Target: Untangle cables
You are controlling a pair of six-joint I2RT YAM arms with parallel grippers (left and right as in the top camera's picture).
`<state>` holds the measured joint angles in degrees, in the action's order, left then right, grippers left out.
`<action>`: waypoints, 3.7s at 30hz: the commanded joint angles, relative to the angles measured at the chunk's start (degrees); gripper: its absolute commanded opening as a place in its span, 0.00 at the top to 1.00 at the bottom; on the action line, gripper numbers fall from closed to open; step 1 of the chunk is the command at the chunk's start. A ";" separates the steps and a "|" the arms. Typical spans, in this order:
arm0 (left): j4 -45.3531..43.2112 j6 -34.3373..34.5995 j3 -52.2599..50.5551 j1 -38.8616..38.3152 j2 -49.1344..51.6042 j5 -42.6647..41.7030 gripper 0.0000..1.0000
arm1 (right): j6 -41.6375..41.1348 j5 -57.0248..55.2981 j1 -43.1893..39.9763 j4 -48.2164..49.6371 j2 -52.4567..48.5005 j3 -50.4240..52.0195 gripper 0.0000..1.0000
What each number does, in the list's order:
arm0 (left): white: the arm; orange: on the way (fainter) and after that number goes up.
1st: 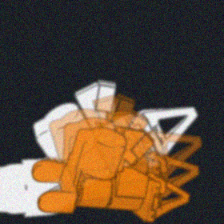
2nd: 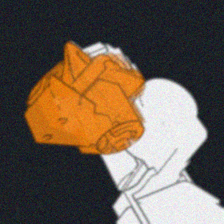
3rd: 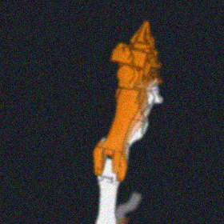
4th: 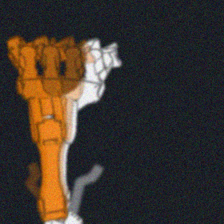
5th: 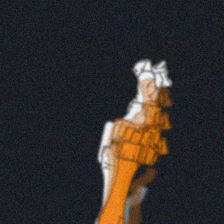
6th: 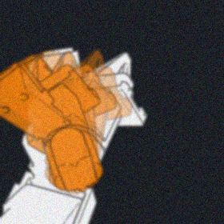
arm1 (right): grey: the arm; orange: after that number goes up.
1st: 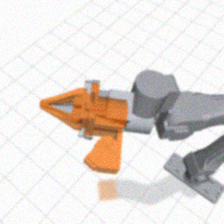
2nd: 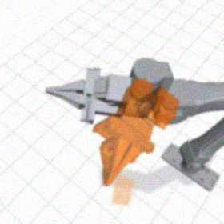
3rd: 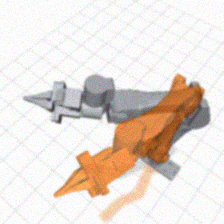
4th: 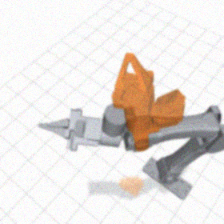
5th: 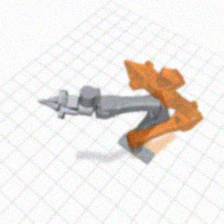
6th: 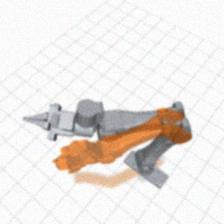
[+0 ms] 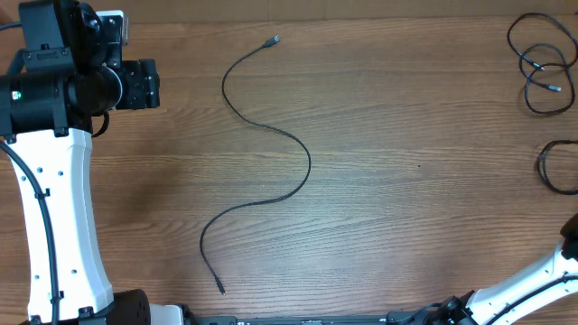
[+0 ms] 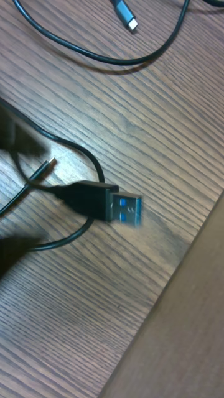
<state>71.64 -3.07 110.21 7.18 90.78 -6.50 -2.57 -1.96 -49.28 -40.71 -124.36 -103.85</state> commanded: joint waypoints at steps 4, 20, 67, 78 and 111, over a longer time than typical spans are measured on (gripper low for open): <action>0.20 -0.81 0.07 0.26 0.24 -0.59 0.25 | -0.02 -0.17 0.13 -2.38 0.74 -0.35 0.00; 0.94 -1.84 0.07 0.26 0.24 -0.55 0.25 | -12.70 14.78 1.36 -18.14 9.22 -1.36 0.28; 2.51 -3.15 0.07 0.26 0.24 -0.63 0.27 | -37.48 -3.34 1.60 1.49 11.15 30.88 0.96; 2.51 -3.15 0.07 0.26 0.24 -0.61 0.27 | -37.44 -2.89 1.60 6.34 4.94 30.91 0.96; 3.06 -1.73 0.07 0.26 0.24 -0.61 0.34 | -25.44 -5.84 1.51 15.69 13.42 24.74 0.96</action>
<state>75.26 -4.89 110.21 7.18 90.78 -6.70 -29.61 -3.31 -47.57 -22.57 -117.82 -75.16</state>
